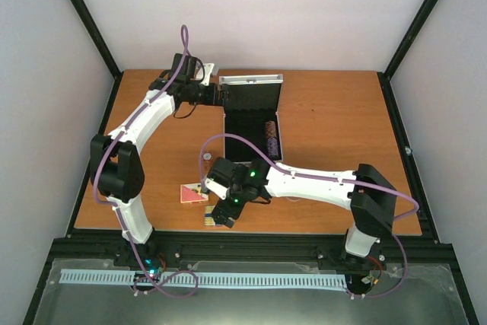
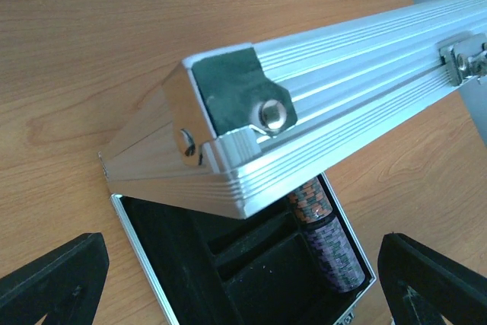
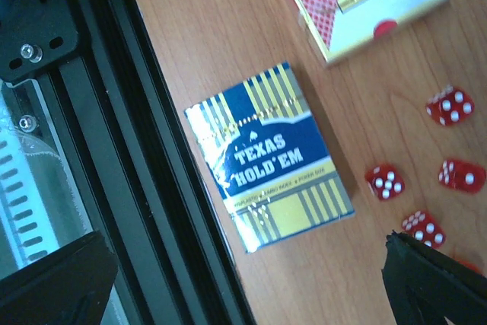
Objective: Pack up texas hold em set
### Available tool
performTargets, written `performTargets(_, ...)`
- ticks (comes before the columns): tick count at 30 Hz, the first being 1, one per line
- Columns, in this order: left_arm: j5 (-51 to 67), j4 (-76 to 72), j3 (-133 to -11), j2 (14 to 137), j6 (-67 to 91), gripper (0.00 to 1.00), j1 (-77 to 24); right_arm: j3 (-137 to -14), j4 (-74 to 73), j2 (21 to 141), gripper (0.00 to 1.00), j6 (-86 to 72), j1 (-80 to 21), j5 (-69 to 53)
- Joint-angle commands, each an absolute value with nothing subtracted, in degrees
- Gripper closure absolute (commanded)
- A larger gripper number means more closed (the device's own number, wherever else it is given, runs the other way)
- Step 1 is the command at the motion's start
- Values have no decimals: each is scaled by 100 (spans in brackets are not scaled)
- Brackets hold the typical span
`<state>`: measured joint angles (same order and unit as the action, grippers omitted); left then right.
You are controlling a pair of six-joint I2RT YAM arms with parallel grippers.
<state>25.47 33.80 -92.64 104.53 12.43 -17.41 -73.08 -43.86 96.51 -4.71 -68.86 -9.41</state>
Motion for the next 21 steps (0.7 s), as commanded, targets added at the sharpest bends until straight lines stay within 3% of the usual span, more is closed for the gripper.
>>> performTargets(1,2640,3211,-9526,10450,1303,0,-1775,-7619,-4415,10007,4,396,-6926,-1087)
performTargets(21,2674,3254,-9602,10560,1257,0,-1775,-7987,-4469,10863,6,1109,-6987,-1480)
